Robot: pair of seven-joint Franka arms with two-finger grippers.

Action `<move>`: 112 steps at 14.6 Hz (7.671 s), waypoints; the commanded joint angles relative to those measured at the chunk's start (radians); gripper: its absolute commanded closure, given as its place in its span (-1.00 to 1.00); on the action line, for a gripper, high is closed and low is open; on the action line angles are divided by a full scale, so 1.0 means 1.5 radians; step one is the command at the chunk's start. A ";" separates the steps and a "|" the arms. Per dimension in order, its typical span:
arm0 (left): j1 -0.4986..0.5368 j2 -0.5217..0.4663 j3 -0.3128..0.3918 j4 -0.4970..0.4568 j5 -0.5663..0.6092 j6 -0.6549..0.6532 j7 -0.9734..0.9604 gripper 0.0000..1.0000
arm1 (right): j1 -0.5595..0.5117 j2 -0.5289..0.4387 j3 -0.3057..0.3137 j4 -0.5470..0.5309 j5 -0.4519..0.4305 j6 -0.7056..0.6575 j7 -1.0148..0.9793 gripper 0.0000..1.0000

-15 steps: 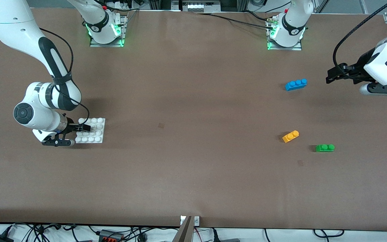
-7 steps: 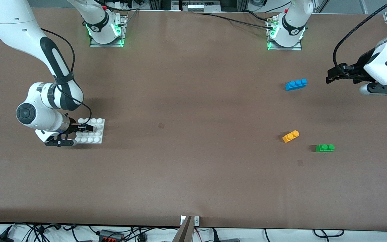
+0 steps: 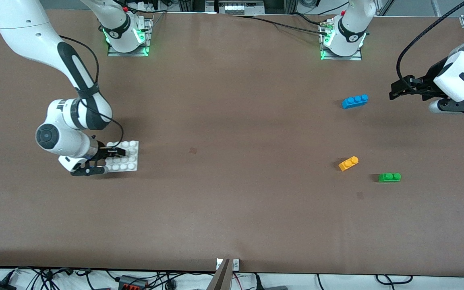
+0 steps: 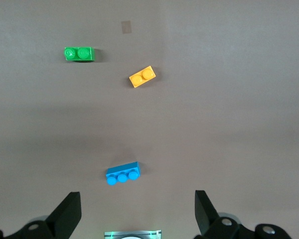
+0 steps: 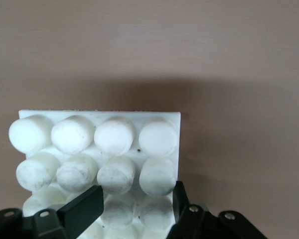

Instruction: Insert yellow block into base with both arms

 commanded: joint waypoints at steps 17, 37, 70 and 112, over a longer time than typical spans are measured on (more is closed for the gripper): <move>-0.033 0.206 -0.010 0.015 0.060 0.103 0.383 -1.00 | 0.318 0.284 0.121 0.352 0.011 0.114 0.456 -0.26; -0.011 0.322 -0.001 -0.244 0.152 0.680 0.687 -1.00 | 0.256 0.104 0.118 0.348 -0.002 -0.086 0.444 -1.00; -0.040 0.301 -0.102 -0.153 0.184 0.488 0.692 0.99 | -0.027 -0.356 -0.103 0.206 -0.040 -0.565 -0.038 -1.00; -0.286 0.571 -0.177 0.153 0.224 0.458 0.572 0.99 | -0.033 -0.346 -0.101 0.205 0.010 -0.546 -0.038 -1.00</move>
